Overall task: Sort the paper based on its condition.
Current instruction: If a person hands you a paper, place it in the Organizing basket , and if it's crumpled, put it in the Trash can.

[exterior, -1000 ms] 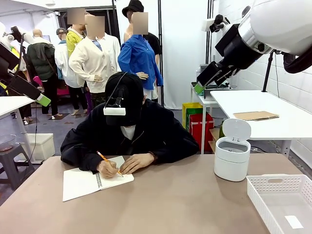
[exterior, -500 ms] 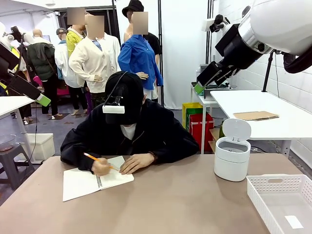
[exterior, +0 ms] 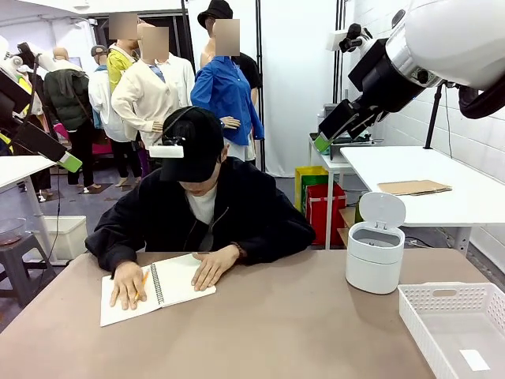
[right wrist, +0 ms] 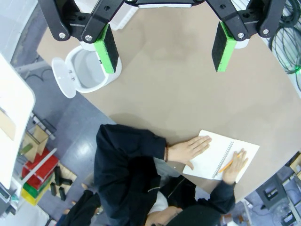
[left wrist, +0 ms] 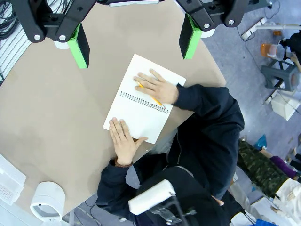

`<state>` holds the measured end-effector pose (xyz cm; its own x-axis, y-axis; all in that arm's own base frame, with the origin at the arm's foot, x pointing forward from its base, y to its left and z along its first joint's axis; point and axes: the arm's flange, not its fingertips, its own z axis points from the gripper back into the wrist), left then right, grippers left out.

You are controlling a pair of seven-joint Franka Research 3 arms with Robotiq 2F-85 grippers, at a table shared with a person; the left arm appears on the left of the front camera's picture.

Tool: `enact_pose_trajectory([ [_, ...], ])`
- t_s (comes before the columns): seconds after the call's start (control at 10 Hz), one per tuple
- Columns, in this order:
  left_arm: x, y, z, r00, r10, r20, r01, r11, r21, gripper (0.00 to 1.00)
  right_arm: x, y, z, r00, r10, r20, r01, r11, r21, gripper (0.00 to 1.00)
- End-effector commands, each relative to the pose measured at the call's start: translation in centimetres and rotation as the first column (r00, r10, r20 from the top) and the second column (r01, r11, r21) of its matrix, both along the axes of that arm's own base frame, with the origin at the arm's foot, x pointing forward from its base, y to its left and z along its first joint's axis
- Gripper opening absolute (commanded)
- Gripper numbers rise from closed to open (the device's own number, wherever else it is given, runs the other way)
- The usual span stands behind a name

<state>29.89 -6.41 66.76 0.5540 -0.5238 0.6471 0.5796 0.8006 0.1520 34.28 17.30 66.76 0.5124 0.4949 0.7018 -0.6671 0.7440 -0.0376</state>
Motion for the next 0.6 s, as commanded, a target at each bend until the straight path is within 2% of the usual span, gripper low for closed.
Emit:
enact_pose_trajectory([
  [0.0, 0.06, 0.10, 0.09, 1.000, -0.001, -0.004, 0.001, 1.000, -0.006, 1.00, 0.12, 0.06, -0.13, 1.000, 0.002, -0.003, -0.002, 1.000, 0.001, 1.00],
  [0.5, 0.06, 0.10, 0.09, 1.000, -0.001, -0.004, 0.001, 1.000, -0.006, 1.00, 0.12, 0.06, -0.13, 1.000, 0.002, -0.003, -0.002, 1.000, 0.001, 1.00],
])
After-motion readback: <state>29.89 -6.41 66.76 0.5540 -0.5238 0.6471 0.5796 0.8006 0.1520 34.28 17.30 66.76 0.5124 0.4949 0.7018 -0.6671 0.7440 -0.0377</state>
